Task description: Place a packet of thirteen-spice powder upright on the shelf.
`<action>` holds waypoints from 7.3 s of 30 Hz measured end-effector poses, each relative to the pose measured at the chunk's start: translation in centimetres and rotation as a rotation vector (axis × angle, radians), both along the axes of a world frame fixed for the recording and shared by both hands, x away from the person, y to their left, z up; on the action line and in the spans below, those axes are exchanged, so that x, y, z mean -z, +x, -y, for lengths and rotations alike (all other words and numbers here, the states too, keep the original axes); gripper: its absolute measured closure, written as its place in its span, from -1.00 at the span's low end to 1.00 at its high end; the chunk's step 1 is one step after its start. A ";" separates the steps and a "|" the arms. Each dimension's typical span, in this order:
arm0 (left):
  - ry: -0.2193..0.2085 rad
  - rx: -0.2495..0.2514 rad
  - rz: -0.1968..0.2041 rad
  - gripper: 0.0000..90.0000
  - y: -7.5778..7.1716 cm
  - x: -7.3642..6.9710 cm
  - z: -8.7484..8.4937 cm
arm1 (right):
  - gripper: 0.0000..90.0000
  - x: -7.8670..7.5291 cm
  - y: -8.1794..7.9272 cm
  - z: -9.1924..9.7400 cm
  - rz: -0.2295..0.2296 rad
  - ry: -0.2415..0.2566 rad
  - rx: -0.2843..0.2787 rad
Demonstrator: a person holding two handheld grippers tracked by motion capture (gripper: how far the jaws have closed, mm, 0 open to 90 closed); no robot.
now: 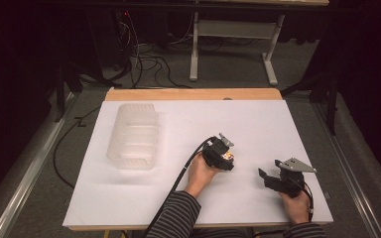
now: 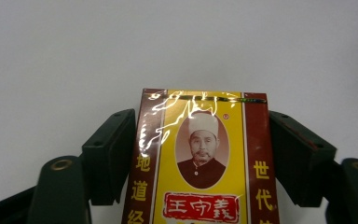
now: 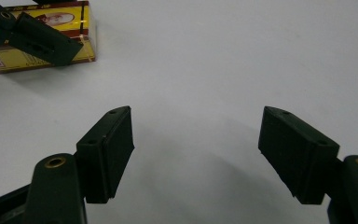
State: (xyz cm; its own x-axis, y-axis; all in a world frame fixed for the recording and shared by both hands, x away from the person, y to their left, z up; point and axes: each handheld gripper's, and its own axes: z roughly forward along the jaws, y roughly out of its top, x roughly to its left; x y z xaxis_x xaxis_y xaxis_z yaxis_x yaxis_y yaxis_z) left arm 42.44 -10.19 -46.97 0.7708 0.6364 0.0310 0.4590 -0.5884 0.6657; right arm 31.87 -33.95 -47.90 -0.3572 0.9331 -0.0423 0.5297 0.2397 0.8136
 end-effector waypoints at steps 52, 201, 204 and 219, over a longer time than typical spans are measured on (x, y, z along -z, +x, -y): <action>-0.177 -0.076 0.176 -0.27 -4.4 -6.1 -8.4 | -0.41 0.0 0.0 0.0 -0.001 -0.003 -0.001; -0.210 -0.607 0.305 -0.38 -5.8 -5.2 -26.2 | -0.41 0.0 0.1 -0.2 -0.011 -0.018 -0.001; -0.212 -0.607 0.308 -0.42 -6.0 -5.3 -26.2 | -0.41 0.0 0.1 -0.2 -0.010 -0.018 -0.002; -0.211 -0.595 0.340 -0.47 -6.5 -6.3 -26.1 | -0.41 0.0 0.1 -0.2 -0.011 -0.016 0.000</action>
State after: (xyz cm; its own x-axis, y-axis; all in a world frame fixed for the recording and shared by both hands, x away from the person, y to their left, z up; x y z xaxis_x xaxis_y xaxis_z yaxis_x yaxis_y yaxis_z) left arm 35.92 15.91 -40.66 0.2610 0.9646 0.0383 0.4088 -0.1464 0.9008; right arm 31.96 -33.80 -47.91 -0.3578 0.9323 -0.0534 0.5386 0.2527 0.8038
